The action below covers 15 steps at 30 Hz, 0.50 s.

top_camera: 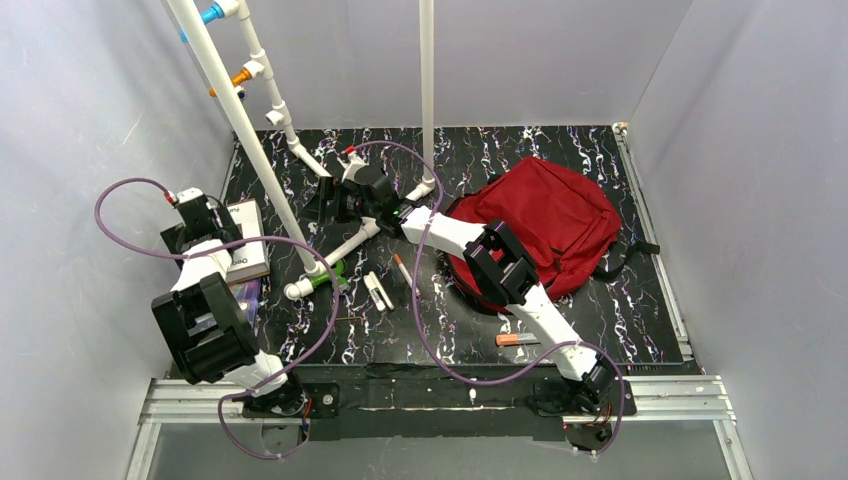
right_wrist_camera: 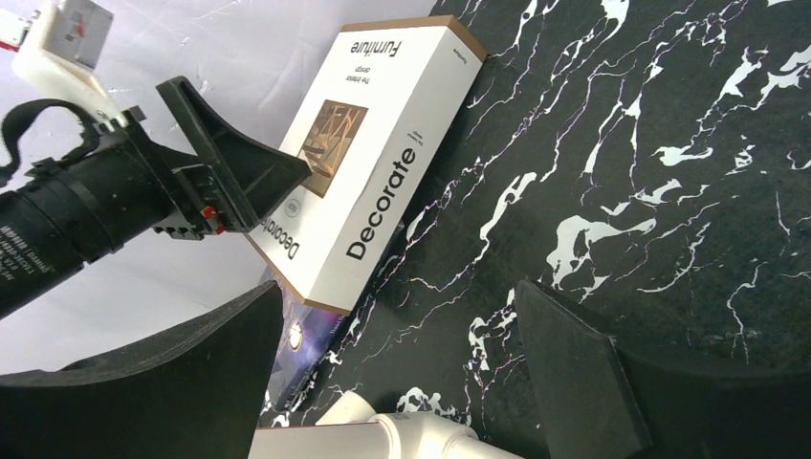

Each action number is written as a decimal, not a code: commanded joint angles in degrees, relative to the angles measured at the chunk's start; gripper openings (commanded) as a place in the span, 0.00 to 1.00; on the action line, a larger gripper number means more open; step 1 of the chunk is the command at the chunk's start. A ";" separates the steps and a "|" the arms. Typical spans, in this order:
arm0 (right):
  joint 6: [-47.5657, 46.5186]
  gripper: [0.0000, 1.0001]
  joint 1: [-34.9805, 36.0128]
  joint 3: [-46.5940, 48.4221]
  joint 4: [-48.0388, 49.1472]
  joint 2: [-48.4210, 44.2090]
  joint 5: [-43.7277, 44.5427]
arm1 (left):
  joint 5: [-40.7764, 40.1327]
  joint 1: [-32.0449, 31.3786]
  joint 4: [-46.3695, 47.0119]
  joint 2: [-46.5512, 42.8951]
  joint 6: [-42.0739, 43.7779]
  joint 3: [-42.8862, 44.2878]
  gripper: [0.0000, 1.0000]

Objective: Pack the student bag
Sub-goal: Pick up the book from the center of the board.

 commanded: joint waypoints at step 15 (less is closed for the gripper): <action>-1.44 0.98 -0.25 1.46 1.11 -1.59 -0.09 | 25.77 2.17 -11.85 3.14 -10.34 3.14 0.98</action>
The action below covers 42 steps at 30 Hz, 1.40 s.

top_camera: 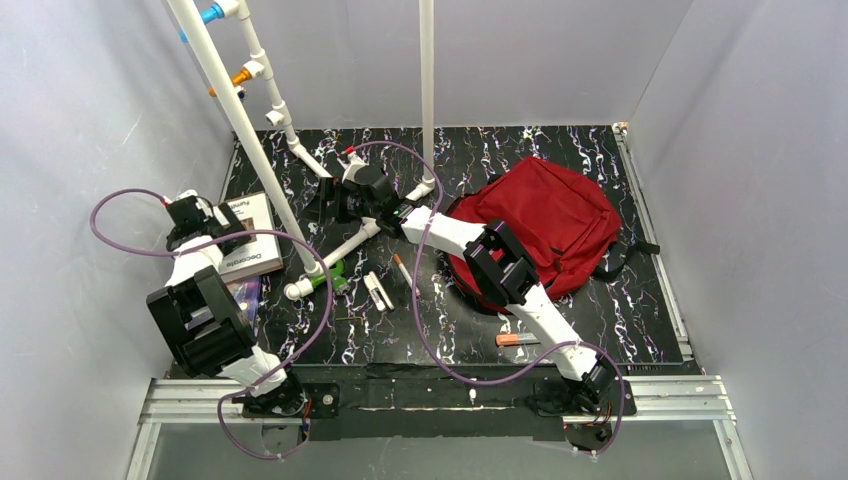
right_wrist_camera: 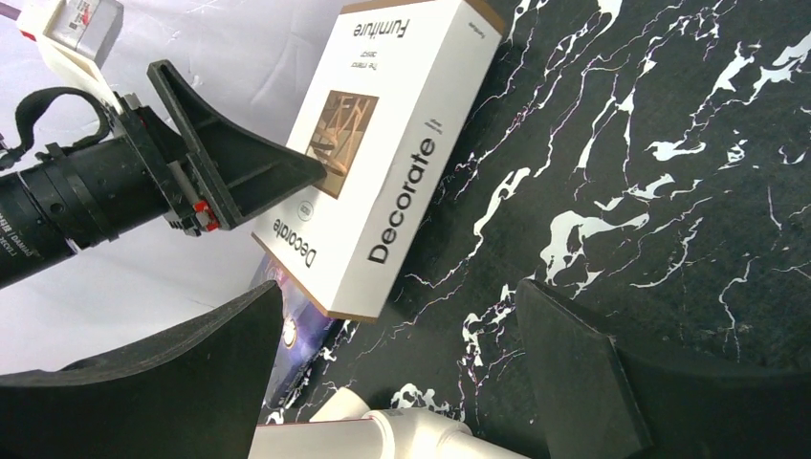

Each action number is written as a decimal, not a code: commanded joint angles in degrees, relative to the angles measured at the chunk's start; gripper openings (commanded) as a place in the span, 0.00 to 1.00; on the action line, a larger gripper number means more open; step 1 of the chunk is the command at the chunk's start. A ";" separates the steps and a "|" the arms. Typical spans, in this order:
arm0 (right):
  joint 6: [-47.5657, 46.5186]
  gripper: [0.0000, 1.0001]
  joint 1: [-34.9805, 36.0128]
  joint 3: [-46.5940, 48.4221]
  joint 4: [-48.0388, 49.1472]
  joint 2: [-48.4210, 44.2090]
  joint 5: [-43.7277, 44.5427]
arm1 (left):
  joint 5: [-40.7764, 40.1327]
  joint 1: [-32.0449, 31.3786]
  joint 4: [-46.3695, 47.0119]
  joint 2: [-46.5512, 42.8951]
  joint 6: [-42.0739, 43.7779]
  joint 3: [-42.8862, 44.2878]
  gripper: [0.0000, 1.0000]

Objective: Pack the student bag
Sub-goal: Pick up the book from the center of the board.

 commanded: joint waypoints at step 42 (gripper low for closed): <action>-3.26 0.57 1.25 2.25 1.83 -1.73 4.32 | 19.83 -12.97 -8.63 -6.25 -15.03 6.90 0.56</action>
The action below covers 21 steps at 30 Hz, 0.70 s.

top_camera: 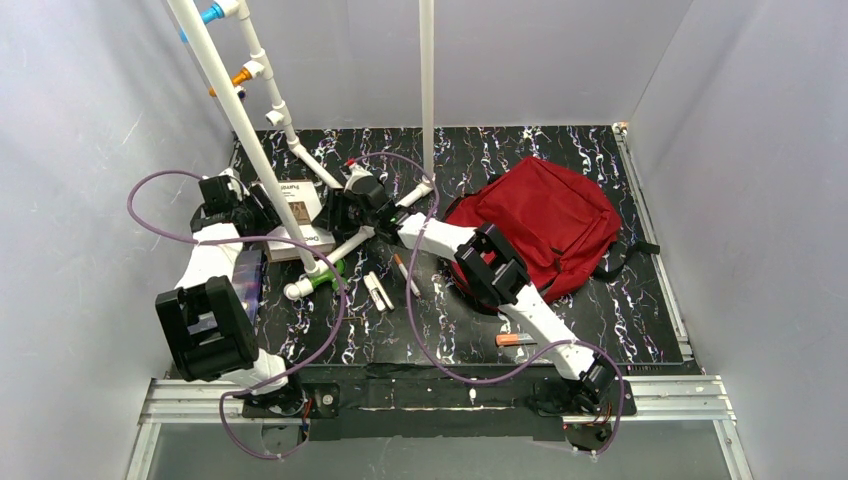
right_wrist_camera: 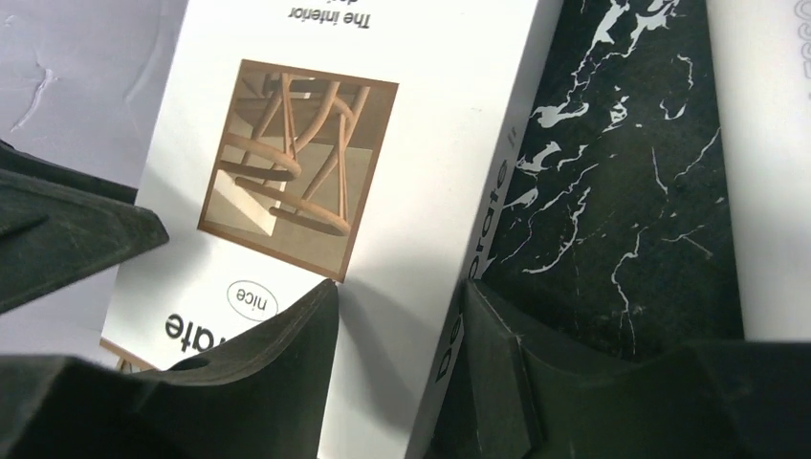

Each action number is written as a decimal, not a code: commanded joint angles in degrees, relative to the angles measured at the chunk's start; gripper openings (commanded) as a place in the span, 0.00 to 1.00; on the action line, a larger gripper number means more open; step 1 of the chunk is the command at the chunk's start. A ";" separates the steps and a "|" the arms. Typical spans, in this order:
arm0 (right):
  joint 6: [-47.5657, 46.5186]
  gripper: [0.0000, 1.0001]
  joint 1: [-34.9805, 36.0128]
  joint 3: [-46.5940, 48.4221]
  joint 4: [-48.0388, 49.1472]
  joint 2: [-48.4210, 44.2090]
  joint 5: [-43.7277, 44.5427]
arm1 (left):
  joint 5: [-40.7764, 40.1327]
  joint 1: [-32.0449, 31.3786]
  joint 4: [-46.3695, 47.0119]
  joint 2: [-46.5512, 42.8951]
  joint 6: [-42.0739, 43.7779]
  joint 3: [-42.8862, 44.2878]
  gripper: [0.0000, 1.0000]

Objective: Pack the student bag
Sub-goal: Pick up the book from the center of the board.

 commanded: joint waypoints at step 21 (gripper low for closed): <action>-7.64 0.80 -0.50 -6.05 -4.27 -17.63 1.50 | 13.72 -0.34 5.79 -3.70 -7.33 2.12 0.00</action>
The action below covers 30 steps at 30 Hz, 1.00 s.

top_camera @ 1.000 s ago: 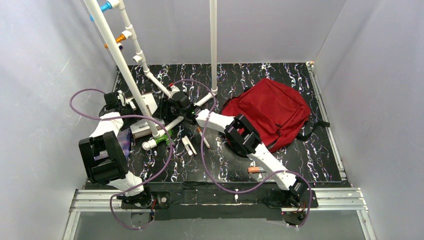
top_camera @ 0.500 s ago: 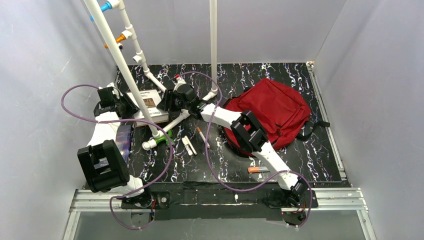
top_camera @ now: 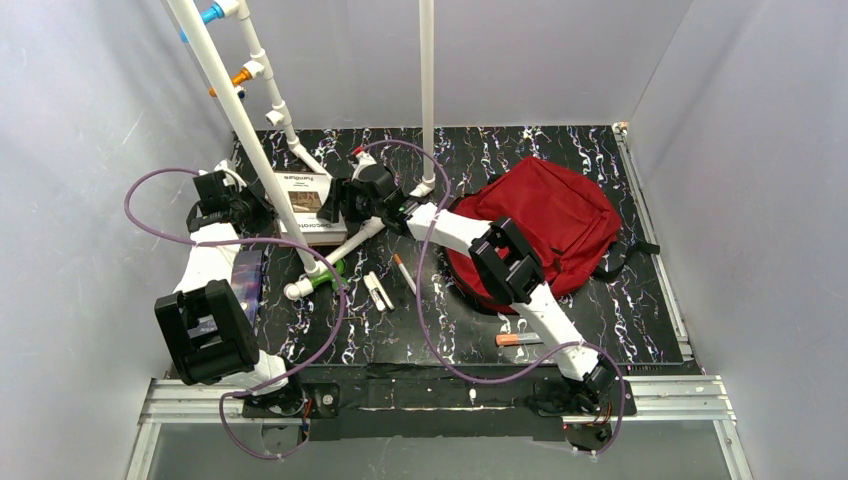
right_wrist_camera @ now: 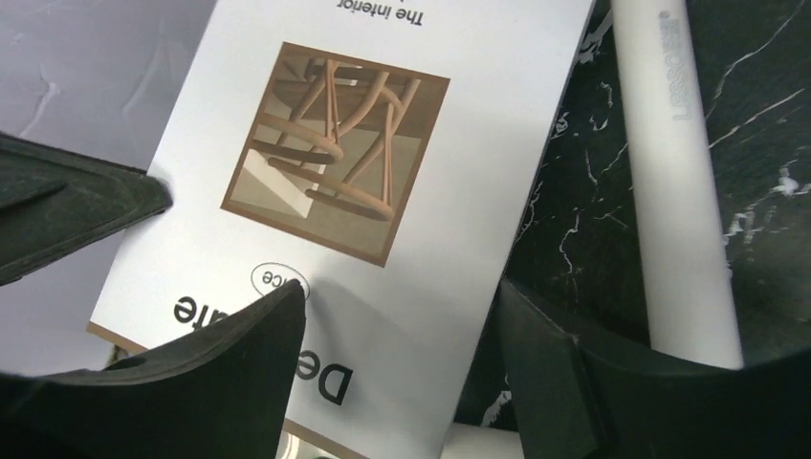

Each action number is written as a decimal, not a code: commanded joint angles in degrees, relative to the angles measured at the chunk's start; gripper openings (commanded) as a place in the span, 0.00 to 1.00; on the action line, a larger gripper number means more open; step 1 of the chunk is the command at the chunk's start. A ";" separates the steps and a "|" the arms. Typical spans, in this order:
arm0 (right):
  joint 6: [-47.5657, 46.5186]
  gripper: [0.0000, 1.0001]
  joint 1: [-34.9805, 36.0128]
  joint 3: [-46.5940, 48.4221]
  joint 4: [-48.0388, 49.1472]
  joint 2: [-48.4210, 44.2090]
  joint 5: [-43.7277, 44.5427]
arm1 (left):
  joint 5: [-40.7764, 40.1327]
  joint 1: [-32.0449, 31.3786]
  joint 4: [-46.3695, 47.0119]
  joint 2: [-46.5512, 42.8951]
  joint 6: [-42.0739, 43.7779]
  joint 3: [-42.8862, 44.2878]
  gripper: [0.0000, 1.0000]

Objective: Pack the student bag
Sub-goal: Pick up the book from the center of the board.

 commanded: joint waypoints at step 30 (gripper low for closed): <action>5.25 0.98 -9.25 -29.90 5.55 -27.82 -5.34 | 24.30 -3.54 20.25 -1.14 -20.76 1.89 0.00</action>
